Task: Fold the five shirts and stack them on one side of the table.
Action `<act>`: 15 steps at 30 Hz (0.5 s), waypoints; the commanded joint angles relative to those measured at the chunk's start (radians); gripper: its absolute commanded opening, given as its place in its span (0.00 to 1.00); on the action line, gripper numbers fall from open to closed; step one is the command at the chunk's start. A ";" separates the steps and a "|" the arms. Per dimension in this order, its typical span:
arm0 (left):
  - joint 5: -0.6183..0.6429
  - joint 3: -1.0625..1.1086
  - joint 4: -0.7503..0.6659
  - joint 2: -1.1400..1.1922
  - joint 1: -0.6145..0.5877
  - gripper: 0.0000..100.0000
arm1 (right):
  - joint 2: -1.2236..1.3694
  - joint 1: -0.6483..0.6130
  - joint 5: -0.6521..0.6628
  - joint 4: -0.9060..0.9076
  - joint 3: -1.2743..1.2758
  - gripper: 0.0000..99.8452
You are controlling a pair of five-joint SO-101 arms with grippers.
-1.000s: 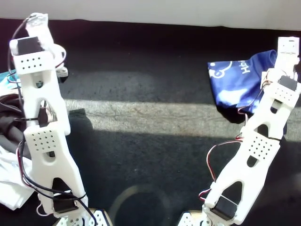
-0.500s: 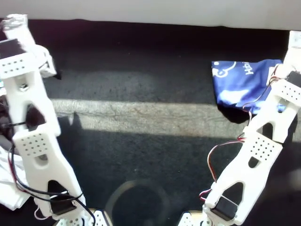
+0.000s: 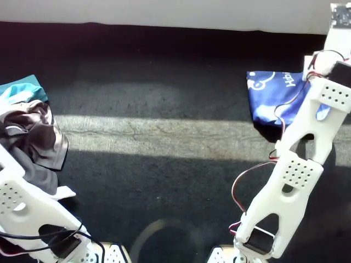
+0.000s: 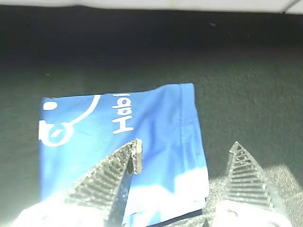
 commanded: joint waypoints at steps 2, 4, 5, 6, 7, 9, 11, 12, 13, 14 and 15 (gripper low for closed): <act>-0.044 0.012 -0.044 -0.056 -0.041 0.22 | -0.166 -0.074 -0.003 0.071 -0.045 0.28; -0.064 0.012 -0.098 -0.056 -0.061 0.22 | -0.214 -0.099 -0.003 0.122 -0.045 0.28; -0.075 0.008 -0.124 -0.058 -0.071 0.22 | -0.239 -0.113 -0.003 0.153 -0.047 0.28; -0.084 0.007 -0.150 -0.058 -0.085 0.22 | -0.265 -0.127 -0.003 0.180 -0.048 0.28; -0.087 0.007 -0.176 -0.059 -0.104 0.22 | -0.291 -0.140 -0.003 0.208 -0.048 0.28; -0.087 0.007 -0.232 -0.058 -0.145 0.22 | -0.344 -0.159 -0.005 0.225 -0.042 0.28; -0.103 0.013 -0.269 -0.056 -0.186 0.22 | -0.387 -0.166 -0.005 0.225 -0.042 0.28; -0.114 0.015 -0.278 -0.054 -0.203 0.22 | -0.407 -0.171 -0.005 0.225 -0.042 0.28; -0.123 0.019 -0.284 -0.053 -0.220 0.22 | -0.426 -0.180 -0.005 0.225 -0.041 0.28; -0.129 0.024 -0.295 -0.045 -0.232 0.22 | -0.443 -0.188 -0.005 0.225 -0.041 0.28; -0.129 0.024 -0.305 -0.035 -0.245 0.22 | -0.461 -0.194 -0.005 0.225 -0.039 0.28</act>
